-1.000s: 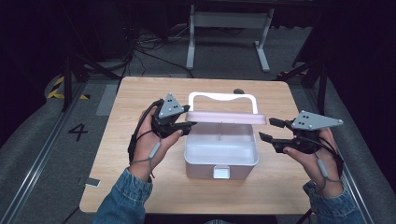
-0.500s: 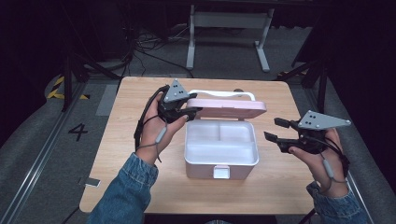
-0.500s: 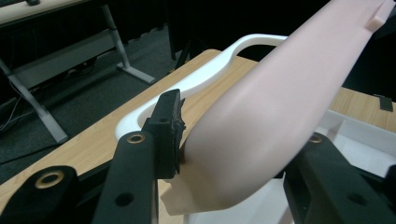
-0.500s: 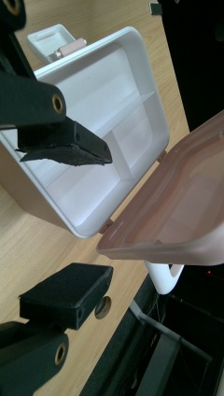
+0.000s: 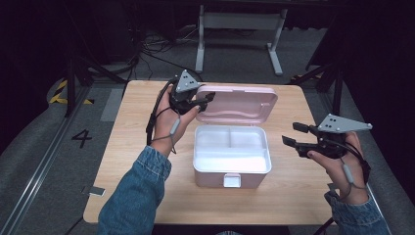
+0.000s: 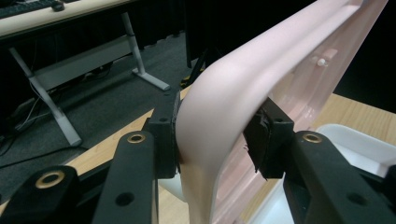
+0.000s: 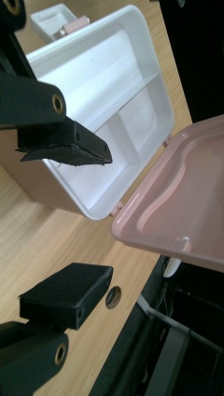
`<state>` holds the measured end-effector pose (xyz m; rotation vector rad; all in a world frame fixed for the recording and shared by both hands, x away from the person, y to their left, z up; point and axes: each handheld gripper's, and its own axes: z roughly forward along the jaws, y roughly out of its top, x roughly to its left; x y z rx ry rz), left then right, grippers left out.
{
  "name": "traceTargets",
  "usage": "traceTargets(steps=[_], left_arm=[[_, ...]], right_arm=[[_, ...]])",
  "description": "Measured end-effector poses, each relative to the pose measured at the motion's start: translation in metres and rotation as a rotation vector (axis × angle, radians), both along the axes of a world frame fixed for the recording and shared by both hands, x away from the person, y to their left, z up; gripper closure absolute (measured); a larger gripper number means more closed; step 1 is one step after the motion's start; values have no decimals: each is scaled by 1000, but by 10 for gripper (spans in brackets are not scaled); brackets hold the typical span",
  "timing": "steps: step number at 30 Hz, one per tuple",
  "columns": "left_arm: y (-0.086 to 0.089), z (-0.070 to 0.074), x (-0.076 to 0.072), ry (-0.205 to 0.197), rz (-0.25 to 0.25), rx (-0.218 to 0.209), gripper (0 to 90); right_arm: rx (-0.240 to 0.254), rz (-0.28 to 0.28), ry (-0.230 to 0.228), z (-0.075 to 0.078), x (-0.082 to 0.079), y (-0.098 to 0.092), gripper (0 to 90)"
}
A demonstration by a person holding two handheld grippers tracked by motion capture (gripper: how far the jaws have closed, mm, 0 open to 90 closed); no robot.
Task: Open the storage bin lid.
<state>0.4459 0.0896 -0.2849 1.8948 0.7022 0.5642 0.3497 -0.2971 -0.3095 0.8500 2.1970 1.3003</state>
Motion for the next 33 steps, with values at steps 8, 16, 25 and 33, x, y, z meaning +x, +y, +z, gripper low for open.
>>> traceTargets(steps=[8,16,25,33], left_arm=[[-2,-2,19,45,25,-52,583],[-3,-9,39,74,45,-91,558],[-4,-13,59,142,53,-113,544],[-5,-22,74,176,69,-126,519]], right_arm=[[23,-17,51,-9,10,-14,450],[-2,-31,93,-19,18,-29,713],[-62,-48,145,-28,23,-38,900],[-53,-60,162,-30,25,-43,871]])
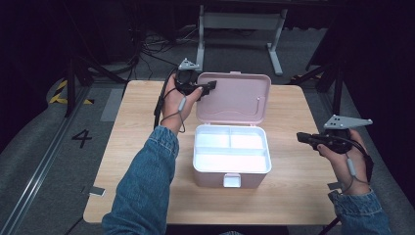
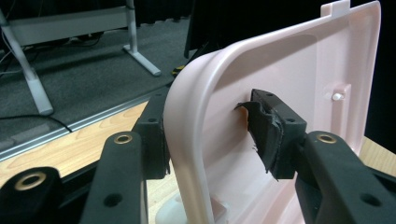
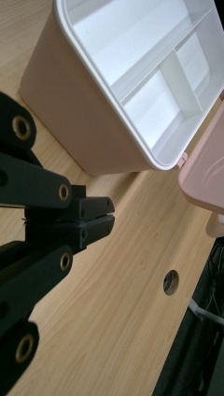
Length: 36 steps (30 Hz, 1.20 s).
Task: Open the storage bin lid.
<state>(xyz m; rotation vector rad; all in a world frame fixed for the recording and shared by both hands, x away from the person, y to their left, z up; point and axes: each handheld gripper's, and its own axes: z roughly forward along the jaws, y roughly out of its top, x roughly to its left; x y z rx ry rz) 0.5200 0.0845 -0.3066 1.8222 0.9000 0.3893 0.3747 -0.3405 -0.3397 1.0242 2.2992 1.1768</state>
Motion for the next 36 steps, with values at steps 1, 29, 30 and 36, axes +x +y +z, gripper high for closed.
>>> traceTargets(steps=[1,29,30,36], left_arm=[[0,-1,2,5,4,-5,515],[-2,-38,39,107,-20,-3,394],[-2,-40,40,116,-21,-4,391],[-1,-49,47,148,-23,-12,381]], right_arm=[[7,-9,1,0,0,-1,851],[15,-25,5,-3,2,0,699],[14,-26,6,-3,3,0,698],[9,-26,11,-5,4,1,684]])
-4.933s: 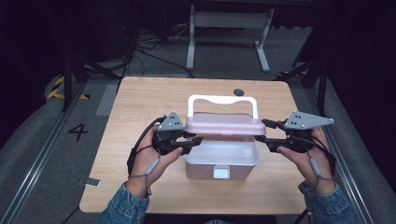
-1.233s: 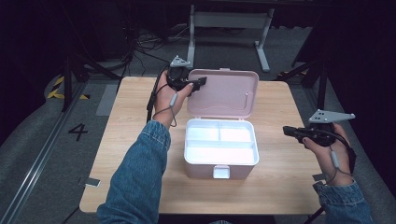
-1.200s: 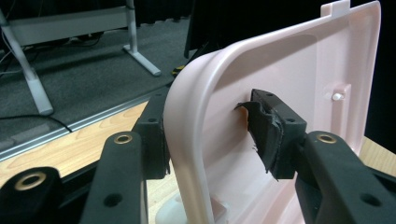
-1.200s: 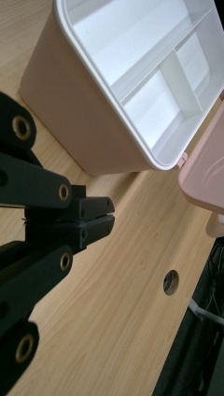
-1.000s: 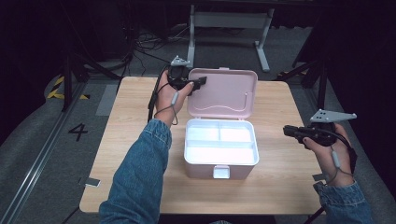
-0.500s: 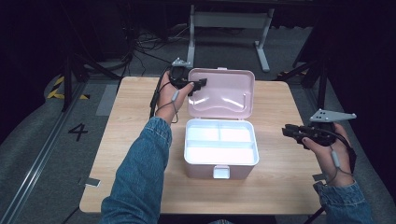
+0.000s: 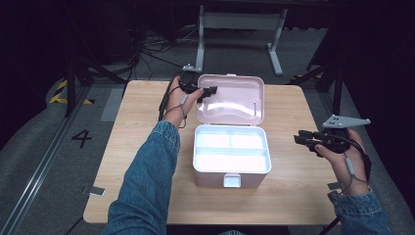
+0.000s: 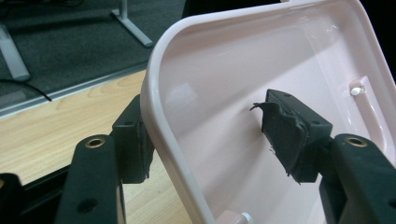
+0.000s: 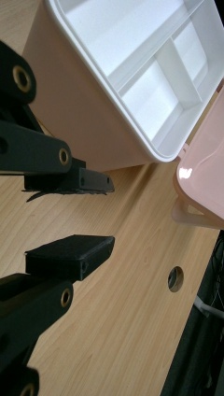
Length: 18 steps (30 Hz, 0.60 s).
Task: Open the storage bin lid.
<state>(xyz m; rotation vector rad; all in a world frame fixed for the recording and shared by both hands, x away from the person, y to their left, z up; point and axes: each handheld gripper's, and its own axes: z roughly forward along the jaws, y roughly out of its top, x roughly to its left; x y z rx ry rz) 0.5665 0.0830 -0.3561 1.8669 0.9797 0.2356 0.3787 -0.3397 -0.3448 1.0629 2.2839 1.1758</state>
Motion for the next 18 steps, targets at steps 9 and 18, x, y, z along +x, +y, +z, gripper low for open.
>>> traceTargets(steps=[9,18], left_arm=[[0,-16,7,44,12,18,358],[-1,-24,10,72,13,44,346]], right_arm=[[-2,0,4,-1,1,1,679],[-5,7,6,-3,2,3,676]])
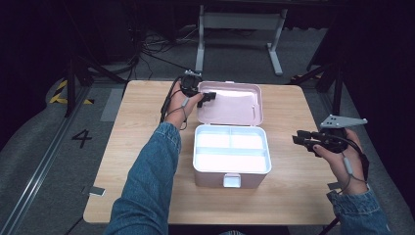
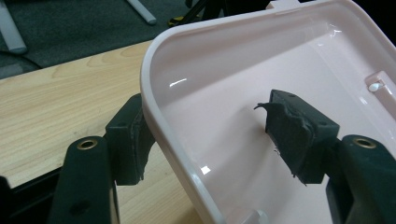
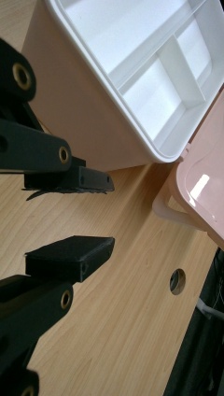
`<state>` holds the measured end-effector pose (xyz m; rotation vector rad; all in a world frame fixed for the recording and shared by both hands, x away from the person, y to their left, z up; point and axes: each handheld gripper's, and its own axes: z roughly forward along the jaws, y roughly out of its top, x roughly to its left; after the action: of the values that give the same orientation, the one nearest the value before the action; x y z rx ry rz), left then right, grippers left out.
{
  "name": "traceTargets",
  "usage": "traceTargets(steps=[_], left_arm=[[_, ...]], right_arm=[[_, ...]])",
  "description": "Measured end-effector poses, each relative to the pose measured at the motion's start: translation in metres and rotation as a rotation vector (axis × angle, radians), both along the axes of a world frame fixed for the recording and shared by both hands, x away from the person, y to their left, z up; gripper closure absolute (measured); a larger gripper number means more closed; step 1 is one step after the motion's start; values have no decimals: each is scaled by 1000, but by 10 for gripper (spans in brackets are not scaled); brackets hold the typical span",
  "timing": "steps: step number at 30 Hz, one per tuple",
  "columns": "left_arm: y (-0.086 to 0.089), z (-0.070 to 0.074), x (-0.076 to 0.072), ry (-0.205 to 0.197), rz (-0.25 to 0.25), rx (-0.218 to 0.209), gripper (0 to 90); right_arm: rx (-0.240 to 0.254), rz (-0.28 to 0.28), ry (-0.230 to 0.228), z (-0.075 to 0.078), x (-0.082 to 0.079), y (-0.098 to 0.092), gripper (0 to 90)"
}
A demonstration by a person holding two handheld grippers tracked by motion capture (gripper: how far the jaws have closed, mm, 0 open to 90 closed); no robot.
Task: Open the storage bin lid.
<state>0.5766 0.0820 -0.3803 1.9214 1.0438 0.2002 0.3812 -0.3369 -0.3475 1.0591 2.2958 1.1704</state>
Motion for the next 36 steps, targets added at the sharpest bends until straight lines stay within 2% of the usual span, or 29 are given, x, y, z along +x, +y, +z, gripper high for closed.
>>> traceTargets(steps=[15,23,34,36], left_arm=[[1,-8,2,34,8,3,342],[0,-10,2,53,14,22,342],[0,-9,0,52,19,57,336],[0,-8,0,47,21,69,339]], right_arm=[[0,-2,3,-1,1,-1,674],[-1,-1,4,-1,1,-1,674],[-1,-1,5,-1,2,-1,664],[11,-6,6,-1,2,-1,622]])
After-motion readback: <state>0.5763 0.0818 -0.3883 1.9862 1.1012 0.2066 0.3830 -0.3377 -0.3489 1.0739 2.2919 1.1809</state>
